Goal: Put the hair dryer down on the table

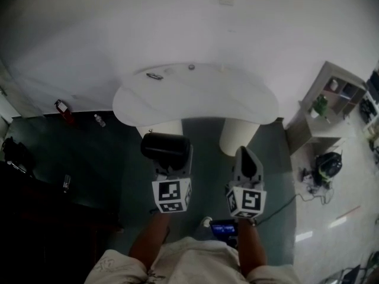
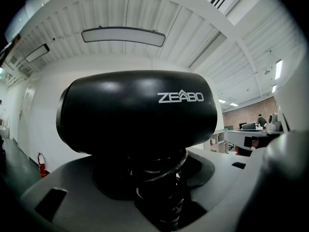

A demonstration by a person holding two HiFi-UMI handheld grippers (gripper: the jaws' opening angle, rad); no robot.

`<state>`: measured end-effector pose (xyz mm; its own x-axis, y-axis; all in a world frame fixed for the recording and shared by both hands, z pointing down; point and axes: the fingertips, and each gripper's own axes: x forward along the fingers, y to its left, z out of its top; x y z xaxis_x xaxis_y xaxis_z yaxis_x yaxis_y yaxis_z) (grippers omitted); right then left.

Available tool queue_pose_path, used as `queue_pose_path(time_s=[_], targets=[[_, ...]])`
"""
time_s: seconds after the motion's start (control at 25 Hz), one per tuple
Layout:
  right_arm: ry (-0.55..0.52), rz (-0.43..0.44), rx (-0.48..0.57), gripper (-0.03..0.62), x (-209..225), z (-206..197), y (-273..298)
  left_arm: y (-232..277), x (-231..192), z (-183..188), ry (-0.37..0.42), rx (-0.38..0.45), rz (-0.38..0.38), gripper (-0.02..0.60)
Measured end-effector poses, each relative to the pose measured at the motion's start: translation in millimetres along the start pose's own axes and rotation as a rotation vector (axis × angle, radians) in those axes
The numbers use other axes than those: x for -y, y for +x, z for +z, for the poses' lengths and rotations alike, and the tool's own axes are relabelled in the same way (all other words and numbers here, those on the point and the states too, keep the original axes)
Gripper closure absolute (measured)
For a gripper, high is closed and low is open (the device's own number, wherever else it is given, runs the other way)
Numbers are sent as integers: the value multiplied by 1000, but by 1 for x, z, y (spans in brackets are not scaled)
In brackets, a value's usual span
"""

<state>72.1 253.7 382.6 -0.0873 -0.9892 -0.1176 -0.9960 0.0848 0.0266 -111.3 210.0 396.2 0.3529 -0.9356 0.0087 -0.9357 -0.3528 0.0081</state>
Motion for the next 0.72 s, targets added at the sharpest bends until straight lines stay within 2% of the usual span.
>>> queue_pose_path(time_s=[0.32, 0.72], targets=[[-26, 31, 10, 589, 53, -4, 52, 65, 22, 7, -3, 14, 25, 341], [-5, 33, 2, 589, 86, -17, 95, 123, 30, 4, -10, -3, 27, 341]])
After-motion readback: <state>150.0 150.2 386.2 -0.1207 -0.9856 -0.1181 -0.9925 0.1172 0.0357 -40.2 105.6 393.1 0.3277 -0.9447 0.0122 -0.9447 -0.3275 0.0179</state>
